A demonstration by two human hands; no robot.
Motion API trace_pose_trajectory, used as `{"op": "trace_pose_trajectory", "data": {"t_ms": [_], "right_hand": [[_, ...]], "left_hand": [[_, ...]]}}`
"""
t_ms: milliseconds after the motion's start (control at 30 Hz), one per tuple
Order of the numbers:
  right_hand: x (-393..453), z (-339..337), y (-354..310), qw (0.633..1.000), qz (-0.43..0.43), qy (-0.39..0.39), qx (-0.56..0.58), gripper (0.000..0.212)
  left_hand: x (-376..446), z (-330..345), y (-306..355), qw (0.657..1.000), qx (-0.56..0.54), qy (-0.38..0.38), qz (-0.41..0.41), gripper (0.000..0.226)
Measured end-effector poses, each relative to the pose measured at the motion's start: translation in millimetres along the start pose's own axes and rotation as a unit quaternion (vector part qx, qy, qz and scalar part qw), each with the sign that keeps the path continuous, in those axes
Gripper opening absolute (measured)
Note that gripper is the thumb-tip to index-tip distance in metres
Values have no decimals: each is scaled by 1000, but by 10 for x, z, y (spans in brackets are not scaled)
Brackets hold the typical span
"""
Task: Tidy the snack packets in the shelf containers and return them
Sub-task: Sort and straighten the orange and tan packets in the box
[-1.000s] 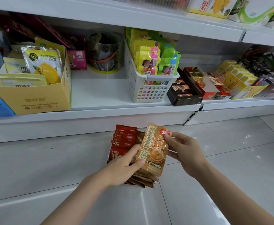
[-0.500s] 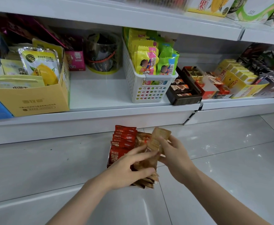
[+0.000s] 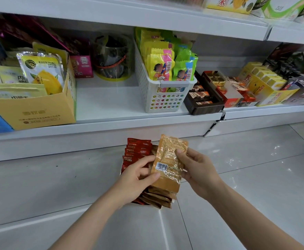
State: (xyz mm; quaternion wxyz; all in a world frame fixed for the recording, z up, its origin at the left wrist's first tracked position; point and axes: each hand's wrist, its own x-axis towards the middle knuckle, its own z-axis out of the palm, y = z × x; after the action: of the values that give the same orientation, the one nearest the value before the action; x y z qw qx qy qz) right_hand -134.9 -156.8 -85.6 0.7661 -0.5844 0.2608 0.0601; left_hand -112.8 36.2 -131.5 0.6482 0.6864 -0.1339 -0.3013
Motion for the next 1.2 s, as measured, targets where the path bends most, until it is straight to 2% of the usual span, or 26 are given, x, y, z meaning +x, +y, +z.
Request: {"op": "trace_pose_trajectory", "data": {"t_ms": [133, 200, 267, 300, 400, 500, 600, 667, 767, 833, 1000, 1100, 1200], "right_hand": [[-12, 5, -11, 999, -23, 5, -22, 18], [-14, 9, -18, 989, -56, 42, -127, 18], [-15, 19, -19, 962, -88, 80, -246, 22], [-18, 30, -14, 957, -91, 76, -267, 27], [-34, 59, 19, 966, -70, 18, -250, 42], [-40, 75, 16, 983, -23, -34, -177, 38], [-34, 38, -38, 991, 17, -7, -129, 40], [-27, -35, -84, 995, 24, 24, -92, 31], [-2, -174, -165, 997, 9, 61, -38, 24], [24, -241, -200, 997, -3, 72, -17, 23], [88, -257, -160, 993, -60, 87, -53, 19], [136, -237, -85, 987, -89, 90, -101, 15], [165, -213, 5, 982, -122, 59, -130, 11]], "left_hand": [[0, -11, -20, 1000, -2, 13, 2, 50], [-1, -10, -25, 1000, 3, 19, 6, 49], [3, 8, -20, 1000, 6, 18, 14, 47], [4, 24, -8, 1000, 7, 14, 20, 46], [18, 65, 17, 1000, 16, 3, 27, 46], [11, 64, 17, 997, 54, -40, 41, 49], [-15, 51, 20, 989, 104, -95, 45, 43], [-18, 42, 4, 988, 128, -74, 45, 36], [-5, -2, -39, 973, 229, -12, 29, 15], [-4, -20, -58, 958, 285, -17, 30, 16], [45, -12, -60, 944, 324, -33, 59, 19], [68, -21, -83, 950, 307, -29, 49, 17], [58, -60, -113, 958, 285, -23, 40, 15]]}}
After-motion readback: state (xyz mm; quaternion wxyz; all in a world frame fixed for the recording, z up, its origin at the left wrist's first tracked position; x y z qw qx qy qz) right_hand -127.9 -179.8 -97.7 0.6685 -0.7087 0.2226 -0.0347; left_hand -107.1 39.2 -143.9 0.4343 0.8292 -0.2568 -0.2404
